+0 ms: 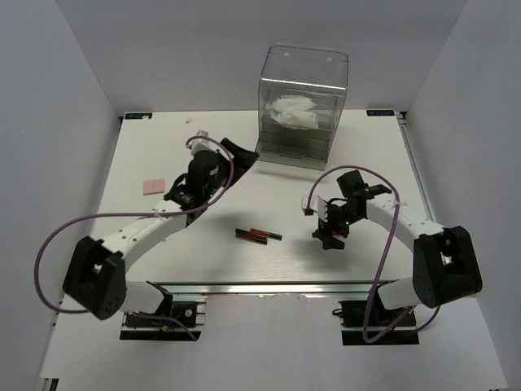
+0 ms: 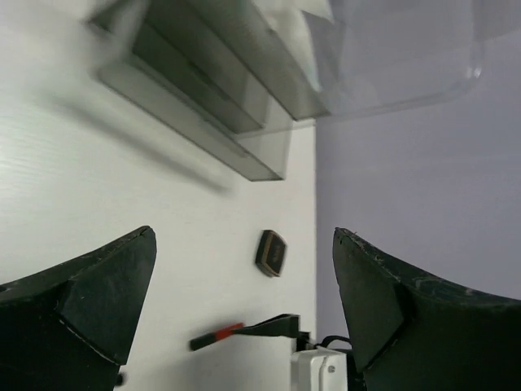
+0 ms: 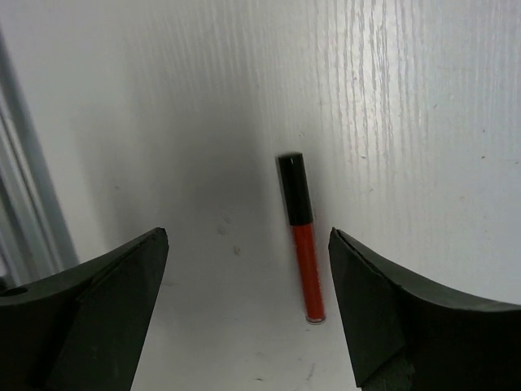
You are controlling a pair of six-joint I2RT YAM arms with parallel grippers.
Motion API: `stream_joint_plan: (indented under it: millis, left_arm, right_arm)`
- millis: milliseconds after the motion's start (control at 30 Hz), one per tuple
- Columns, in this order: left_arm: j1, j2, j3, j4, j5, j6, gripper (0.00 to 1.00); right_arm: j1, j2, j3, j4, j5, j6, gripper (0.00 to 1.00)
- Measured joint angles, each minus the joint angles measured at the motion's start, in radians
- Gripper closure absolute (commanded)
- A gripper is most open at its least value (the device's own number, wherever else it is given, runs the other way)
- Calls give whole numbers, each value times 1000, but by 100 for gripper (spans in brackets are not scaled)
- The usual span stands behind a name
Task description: Organize the makeup
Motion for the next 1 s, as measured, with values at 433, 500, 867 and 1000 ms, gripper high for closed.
stream_joint_plan:
  millis: [433,500,867,1000]
  left_arm:
    - [188,-197,-164,-385,54,-72,26]
    - [188,-197,-165,-421,68,-95,27]
    - [188,-137,-55,-702,107,-229,14]
    - [188,-136,-67,-736,159,-312,15]
  right_arm:
    - [24,53,-107,187,188,-53,36]
    - [24,56,-106,201,189,-53,44]
    - [26,58,-117,250,150,-125,100]
    - [26,71,-93,220,118,-126,100]
